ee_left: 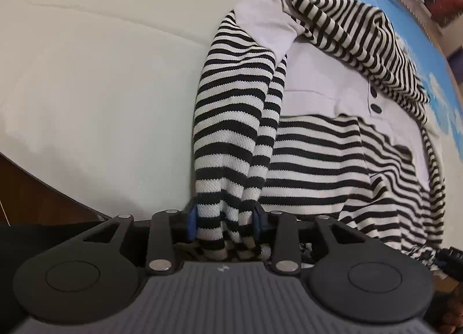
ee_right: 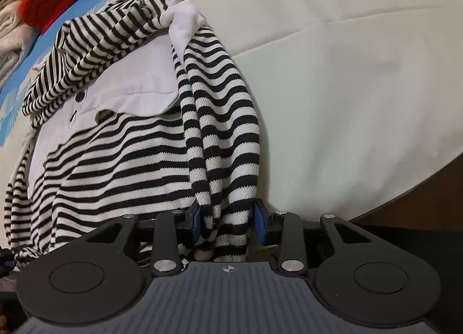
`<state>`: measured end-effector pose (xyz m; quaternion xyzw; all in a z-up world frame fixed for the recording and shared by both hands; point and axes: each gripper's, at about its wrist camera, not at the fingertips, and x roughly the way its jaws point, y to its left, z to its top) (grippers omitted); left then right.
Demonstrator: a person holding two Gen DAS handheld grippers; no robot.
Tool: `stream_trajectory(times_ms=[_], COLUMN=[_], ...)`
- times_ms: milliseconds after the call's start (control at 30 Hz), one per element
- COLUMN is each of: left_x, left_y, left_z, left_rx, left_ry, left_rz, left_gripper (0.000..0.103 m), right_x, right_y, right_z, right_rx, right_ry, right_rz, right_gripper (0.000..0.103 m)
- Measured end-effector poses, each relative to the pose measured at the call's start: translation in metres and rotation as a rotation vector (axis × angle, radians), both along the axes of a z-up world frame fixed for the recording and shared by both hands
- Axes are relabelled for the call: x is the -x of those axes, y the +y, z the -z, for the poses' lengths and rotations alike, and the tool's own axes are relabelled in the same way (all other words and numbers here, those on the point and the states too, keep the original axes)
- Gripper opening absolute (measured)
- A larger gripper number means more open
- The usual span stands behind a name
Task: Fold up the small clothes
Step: 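Grasp a striped sleeve cuff with each gripper and lift them across the body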
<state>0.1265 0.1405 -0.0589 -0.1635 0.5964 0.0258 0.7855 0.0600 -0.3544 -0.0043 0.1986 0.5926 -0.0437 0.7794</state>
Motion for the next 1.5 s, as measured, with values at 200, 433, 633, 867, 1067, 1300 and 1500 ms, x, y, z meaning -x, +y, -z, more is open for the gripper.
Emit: stream_trajectory(times_ms=[200, 433, 633, 867, 1067, 1300, 1500], left_x=[0.002, 0.007, 0.015, 0.035, 0.081, 0.087, -0.006], left_y=[-0.003, -0.004, -0.006, 0.001, 0.012, 0.014, 0.014], left_z=[-0.001, -0.021, -0.048, -0.115, -0.181, -0.193, -0.152], left_rx=[0.005, 0.01, 0.005, 0.058, 0.132, 0.14, 0.133], left_ry=[-0.017, -0.111, -0.218, -0.35, -0.378, -0.377, -0.322], left_rz=[0.018, 0.024, 0.045, 0.11, 0.191, 0.231, 0.183], left_gripper=[0.019, 0.01, 0.009, 0.009, 0.009, 0.009, 0.009], right_x=[0.001, 0.003, 0.009, 0.025, 0.072, 0.106, 0.034], right_y=[0.006, 0.001, -0.007, -0.021, -0.036, -0.039, -0.031], right_z=[-0.001, -0.019, -0.045, -0.107, -0.176, -0.203, -0.157], right_rx=[0.014, -0.019, -0.057, -0.112, -0.168, -0.202, -0.148], right_ry=[-0.02, -0.117, -0.228, -0.367, -0.397, -0.395, -0.321], right_rz=[-0.037, 0.003, 0.033, 0.033, 0.039, 0.078, 0.065], right_gripper=[0.019, 0.011, 0.01, 0.009, 0.008, 0.008, 0.008])
